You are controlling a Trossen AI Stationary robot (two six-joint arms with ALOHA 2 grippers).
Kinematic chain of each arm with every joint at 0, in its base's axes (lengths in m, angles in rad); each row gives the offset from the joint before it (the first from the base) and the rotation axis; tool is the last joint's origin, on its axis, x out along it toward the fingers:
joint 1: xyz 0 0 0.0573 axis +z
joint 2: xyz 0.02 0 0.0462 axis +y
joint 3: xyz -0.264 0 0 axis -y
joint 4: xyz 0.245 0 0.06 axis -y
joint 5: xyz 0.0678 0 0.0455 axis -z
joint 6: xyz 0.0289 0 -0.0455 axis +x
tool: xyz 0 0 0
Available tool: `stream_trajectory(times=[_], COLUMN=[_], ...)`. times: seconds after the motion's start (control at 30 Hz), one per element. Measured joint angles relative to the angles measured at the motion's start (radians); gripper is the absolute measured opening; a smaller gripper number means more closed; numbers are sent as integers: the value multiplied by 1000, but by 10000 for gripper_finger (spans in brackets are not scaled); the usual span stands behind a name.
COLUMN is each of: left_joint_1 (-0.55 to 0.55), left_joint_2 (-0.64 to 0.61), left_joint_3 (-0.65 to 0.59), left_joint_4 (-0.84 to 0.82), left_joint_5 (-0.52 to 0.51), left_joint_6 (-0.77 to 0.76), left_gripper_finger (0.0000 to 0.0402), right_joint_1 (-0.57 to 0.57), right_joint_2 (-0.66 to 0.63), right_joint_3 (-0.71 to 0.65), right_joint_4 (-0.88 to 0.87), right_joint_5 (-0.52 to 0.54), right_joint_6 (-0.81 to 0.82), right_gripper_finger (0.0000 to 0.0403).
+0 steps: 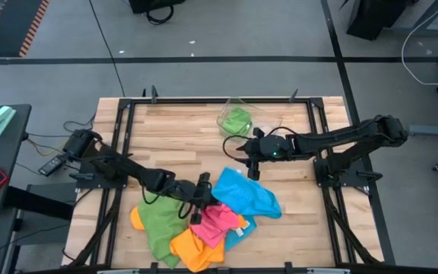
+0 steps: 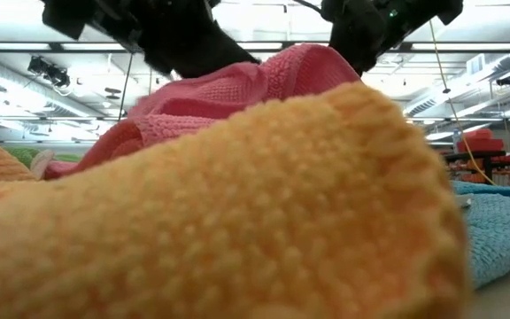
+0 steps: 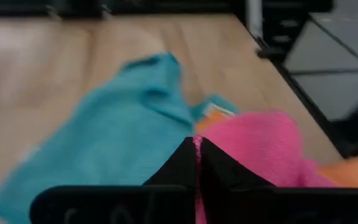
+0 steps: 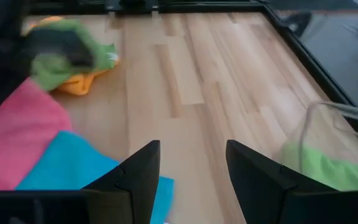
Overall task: Fold microfiber towels
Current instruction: Fold the top pink towel
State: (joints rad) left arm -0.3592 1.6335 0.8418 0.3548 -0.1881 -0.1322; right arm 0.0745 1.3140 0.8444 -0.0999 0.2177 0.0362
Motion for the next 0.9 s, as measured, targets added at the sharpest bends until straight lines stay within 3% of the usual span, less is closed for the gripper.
stream_trajectory(times=[0.33,0.63,0.9], left_joint_1=[39,47,47], left_joint_2=[-181,-237,-322], left_joint_3=[1,50,145], left_joint_4=[-174,-245,-345], left_joint_5=[-274,-280,-280], left_joint_6=[14,80,166], left_gripper_finger=[15,8,22], right_joint_1=[112,170,170], right_joint_2=[24,159,116], right_joint_3=[0,-1,9], right_joint_4=[82,193,220], right_joint_5=[-43,-38,30], right_joint_6=[-81,-86,-93], right_gripper_finger=[193,193,193])
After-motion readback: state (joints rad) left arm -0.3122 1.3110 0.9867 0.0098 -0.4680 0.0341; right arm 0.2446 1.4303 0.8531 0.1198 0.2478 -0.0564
